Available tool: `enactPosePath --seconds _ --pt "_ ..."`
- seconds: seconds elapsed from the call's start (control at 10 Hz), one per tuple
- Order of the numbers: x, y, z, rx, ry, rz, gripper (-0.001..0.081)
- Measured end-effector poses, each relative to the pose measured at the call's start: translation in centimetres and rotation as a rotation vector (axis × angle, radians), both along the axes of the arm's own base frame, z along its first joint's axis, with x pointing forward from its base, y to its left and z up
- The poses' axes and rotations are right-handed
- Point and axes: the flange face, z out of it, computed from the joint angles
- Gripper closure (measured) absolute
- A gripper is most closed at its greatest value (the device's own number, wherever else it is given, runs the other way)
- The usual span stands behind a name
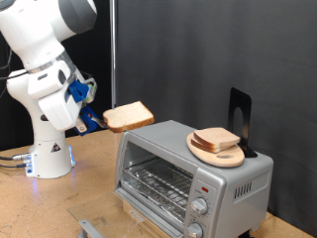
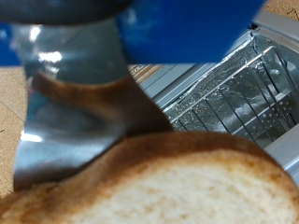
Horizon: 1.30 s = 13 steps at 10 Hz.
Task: Make a piece of toast with the oven
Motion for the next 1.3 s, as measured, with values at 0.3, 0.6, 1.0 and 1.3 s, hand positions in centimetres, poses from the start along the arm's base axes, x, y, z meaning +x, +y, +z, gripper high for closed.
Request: enactPosePath --seconds 0.3,0.6,1.0,1.3 --pt "-0.5 -0.8 -2.1 -0.097 -0.009 0.025 0.0542" --pt "-0.4 -2.6 -5.8 -0.202 -0.003 -0.044 0.0542" --pt "0.2 -4.8 -11.7 -0.286 0.042 -0.059 0.0542" --pt "0.3 -4.5 -13.9 -0.296 0.067 -0.053 0.0542"
